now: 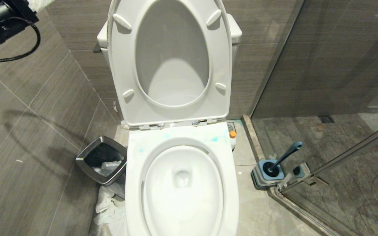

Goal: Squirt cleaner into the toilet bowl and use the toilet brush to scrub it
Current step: Flush the toilet, then close the toilet lid

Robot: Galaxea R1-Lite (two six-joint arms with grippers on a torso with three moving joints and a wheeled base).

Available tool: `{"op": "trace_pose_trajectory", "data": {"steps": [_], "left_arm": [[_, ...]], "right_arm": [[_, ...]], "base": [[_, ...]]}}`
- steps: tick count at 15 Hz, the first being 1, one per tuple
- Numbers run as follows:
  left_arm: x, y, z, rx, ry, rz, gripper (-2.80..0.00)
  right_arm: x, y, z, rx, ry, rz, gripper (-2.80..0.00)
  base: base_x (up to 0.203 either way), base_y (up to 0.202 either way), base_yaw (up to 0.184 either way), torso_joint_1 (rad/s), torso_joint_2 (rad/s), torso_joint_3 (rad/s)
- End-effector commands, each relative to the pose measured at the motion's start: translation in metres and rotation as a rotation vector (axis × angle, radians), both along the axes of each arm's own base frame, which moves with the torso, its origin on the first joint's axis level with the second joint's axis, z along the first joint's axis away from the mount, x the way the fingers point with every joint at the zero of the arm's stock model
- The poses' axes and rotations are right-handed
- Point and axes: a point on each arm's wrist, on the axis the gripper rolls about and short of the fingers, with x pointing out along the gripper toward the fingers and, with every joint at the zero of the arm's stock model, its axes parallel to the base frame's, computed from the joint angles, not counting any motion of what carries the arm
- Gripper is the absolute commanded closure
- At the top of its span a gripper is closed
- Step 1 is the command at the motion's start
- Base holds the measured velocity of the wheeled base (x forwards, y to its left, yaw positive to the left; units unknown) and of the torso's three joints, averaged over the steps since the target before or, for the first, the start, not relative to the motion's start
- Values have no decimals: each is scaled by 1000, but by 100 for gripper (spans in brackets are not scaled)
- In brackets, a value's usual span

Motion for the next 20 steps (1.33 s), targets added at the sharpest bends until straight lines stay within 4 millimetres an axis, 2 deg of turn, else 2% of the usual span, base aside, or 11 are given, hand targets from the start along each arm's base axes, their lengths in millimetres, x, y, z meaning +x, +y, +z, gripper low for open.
{"op": "trace_pose_trajectory", "data": {"steps": [1, 3, 5, 20], "left_arm": [[32, -7, -24, 27, 17, -5, 0], [55, -22, -38, 15, -10, 66, 0], [63, -34, -43, -8, -20, 102, 0], [60, -72, -69, 26, -60, 37, 0]], "right_arm": [[0, 0, 0, 0, 0, 1, 0], [0, 0, 0, 0, 0, 1, 0], [0, 0, 0, 0, 0, 1, 0], [0, 0, 0, 0, 0, 1, 0]], "base": [[0, 0, 0, 0, 0, 0], [0, 0, 0, 0, 0, 0], [0, 0, 0, 0, 0, 0], [0, 0, 0, 0, 0, 0]]}}
